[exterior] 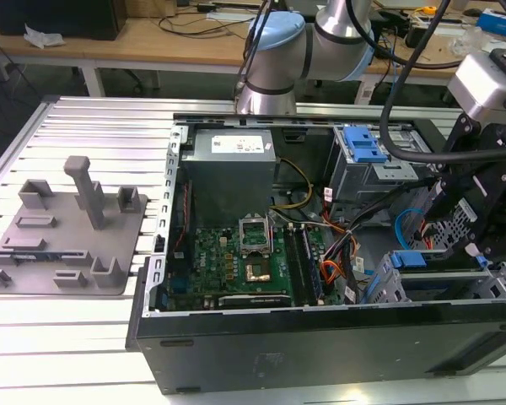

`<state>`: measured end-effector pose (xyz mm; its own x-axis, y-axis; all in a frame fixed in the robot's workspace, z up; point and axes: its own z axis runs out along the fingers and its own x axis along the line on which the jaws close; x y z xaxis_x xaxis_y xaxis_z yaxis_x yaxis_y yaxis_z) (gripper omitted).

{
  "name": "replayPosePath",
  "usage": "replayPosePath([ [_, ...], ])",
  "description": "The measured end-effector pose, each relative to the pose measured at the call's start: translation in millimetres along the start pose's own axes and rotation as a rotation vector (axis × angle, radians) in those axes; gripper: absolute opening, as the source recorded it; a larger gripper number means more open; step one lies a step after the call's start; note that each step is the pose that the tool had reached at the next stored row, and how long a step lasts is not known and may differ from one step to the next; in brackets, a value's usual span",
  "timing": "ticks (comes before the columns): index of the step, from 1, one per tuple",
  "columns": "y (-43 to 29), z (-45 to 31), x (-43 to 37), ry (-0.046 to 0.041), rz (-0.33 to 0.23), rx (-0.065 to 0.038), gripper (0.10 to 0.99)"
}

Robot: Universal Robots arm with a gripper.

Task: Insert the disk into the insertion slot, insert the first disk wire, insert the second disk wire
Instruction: 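Insert the first disk wire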

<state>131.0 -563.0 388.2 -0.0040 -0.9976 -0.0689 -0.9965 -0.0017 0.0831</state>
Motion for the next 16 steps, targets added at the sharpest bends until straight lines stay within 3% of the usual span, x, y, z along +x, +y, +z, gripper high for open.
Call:
replayPosePath([
  [2, 1.2, 0.2, -0.1, 0.0008, 0.0, 0.005, 0.576],
  [4, 1.8, 0.1, -0.3, 0.0107, -0.002, 0.043, 0.576],
  [9, 1.8, 0.3, -1.8, 0.0178, 0.005, 0.128, 0.576],
  [10, 1.8, 0.3, -1.9, 0.0241, 0.021, 0.147, 0.576],
  [11, 2.5, 0.4, -2.0, 0.0407, 0.024, 0.157, 0.576],
  [12, 3.6, 0.7, -5.8, 0.0854, 0.024, 0.159, 0.576],
  [14, 3.8, 1.3, -10.7, 0.1233, 0.024, 0.16, 0.576],
  [15, 4.0, 1.3, -12.2, 0.1612, 0.024, 0.16, 0.576],
  [16, 4.1, 1.2, -12.4, 0.1805, 0.024, 0.16, 0.576],
])
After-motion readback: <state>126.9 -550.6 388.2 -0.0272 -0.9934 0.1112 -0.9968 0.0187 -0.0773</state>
